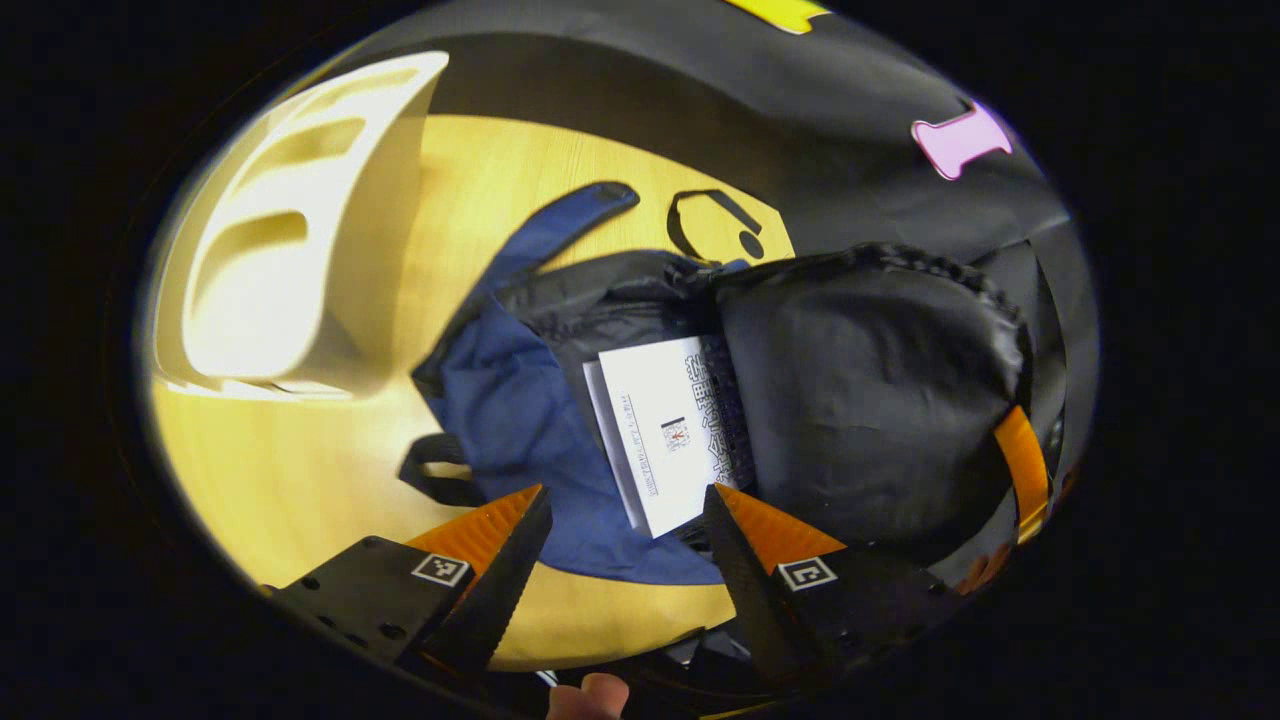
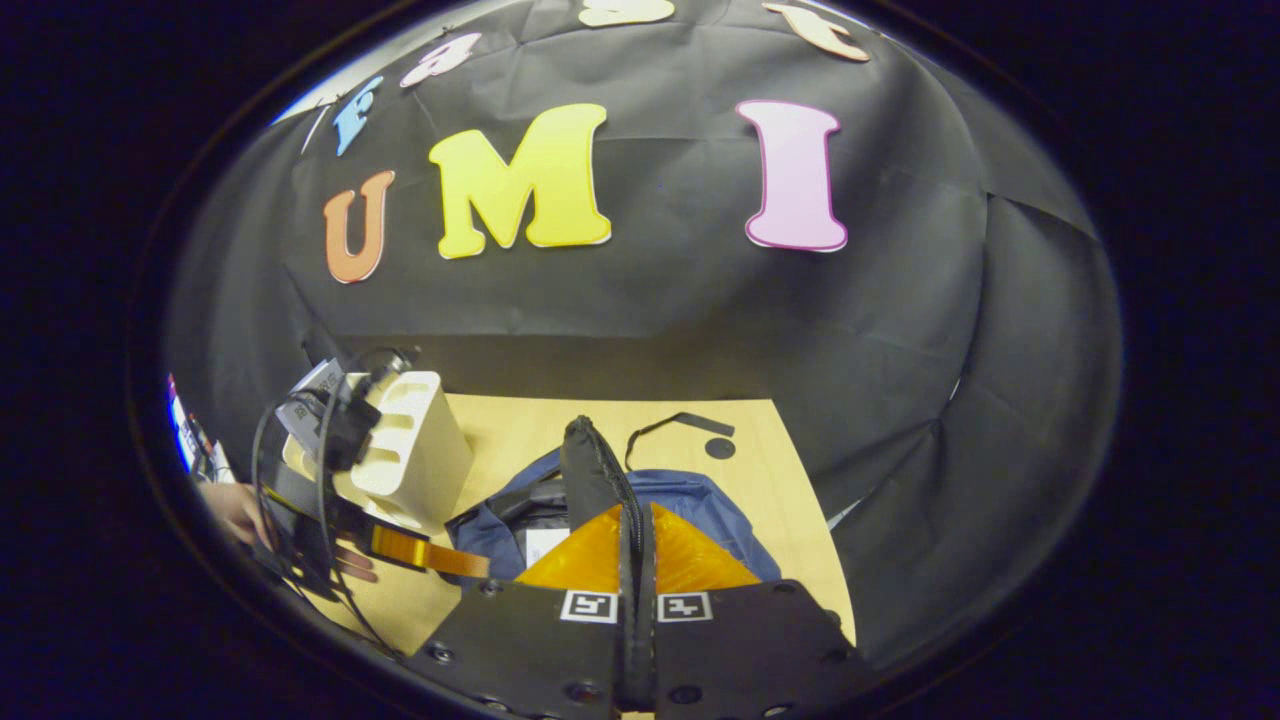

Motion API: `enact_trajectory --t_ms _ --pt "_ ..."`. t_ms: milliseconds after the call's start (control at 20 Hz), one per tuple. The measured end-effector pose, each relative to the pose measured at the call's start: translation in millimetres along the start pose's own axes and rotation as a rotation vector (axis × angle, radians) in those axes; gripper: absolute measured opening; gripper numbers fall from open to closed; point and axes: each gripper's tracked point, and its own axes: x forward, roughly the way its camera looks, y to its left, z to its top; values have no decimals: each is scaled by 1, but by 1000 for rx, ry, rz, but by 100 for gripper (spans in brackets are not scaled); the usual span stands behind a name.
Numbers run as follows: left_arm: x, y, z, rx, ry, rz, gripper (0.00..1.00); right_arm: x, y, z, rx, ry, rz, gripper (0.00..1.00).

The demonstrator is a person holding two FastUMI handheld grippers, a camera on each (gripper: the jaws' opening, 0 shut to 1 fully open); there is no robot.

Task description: Open the schoolbag, grab two books from the bookshelf and put them into the schoolbag.

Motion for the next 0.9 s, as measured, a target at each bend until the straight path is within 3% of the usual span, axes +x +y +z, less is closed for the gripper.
enact_trajectory --t_ms 250,500,900 --pt "-65 31 5 115 -72 118 96 2 7 0 9 -7 -2 0" --pt "-140 84 24 218 -245 298 96 0 10 1 8 -9 -24 0" --pt "-227 170 58 94 -404 409 95 -12 15 5 -10 -21 -54 0"
